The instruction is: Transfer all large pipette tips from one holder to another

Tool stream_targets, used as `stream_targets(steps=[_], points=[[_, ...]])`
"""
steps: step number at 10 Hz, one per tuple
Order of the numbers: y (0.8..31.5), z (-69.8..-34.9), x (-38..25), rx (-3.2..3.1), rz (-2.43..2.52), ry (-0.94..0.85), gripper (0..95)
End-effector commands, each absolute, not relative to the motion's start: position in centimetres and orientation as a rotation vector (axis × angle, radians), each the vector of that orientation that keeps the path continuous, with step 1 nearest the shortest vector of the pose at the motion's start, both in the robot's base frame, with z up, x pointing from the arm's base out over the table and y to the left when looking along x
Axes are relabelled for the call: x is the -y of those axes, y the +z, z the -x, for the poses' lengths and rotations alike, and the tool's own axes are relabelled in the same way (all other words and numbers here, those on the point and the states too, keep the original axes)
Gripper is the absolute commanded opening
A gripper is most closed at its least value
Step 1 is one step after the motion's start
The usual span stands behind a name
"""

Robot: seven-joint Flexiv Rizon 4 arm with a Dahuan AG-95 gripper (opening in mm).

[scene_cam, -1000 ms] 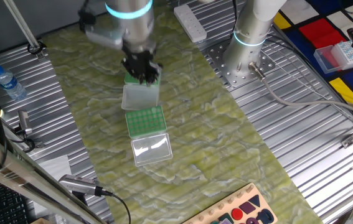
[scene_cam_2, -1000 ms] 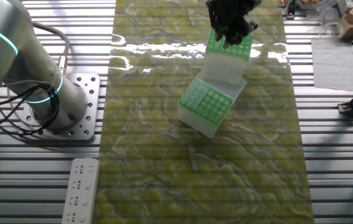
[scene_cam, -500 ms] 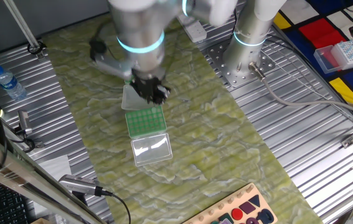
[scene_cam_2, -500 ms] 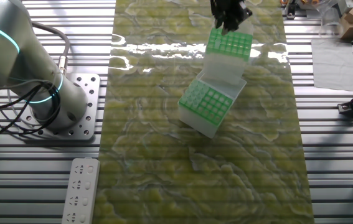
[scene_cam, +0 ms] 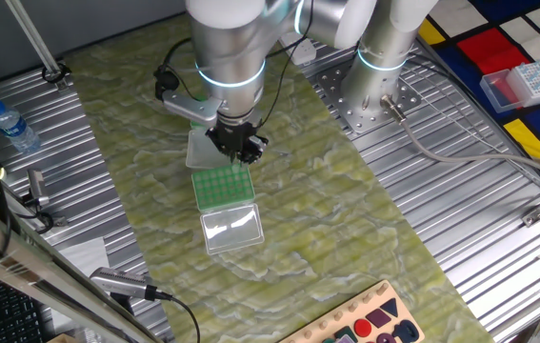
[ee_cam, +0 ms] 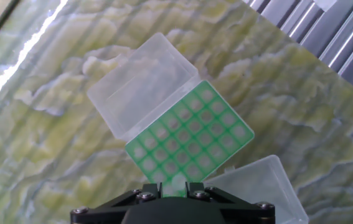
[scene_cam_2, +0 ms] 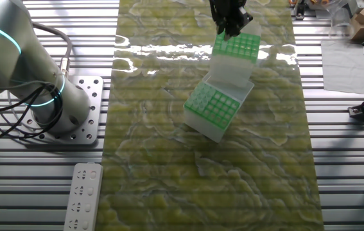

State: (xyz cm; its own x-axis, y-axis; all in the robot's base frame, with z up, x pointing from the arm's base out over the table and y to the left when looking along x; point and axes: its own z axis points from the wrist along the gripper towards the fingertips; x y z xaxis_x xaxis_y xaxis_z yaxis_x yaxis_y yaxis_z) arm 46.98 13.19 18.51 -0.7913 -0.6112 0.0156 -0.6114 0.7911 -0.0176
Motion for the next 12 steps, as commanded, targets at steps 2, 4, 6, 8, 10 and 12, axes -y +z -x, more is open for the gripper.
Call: stream_targets(steps=[2, 4, 6, 8, 10, 12], points=[[18.0, -47.1, -13.1, 2.969, -1.019, 0.046, 19.0], [17.6, -47.1, -13.1, 2.972, -1.024, 0.052, 19.0], [17.3, -47.2, -13.0, 2.977, -1.027, 0.059, 19.0], [16.9, -47.2, -13.0, 2.986, -1.030, 0.066, 19.0], [16.7, -47.2, -13.0, 2.990, -1.034, 0.070, 19.0], [16.5, -47.2, -12.9, 2.993, -1.042, 0.075, 19.0]])
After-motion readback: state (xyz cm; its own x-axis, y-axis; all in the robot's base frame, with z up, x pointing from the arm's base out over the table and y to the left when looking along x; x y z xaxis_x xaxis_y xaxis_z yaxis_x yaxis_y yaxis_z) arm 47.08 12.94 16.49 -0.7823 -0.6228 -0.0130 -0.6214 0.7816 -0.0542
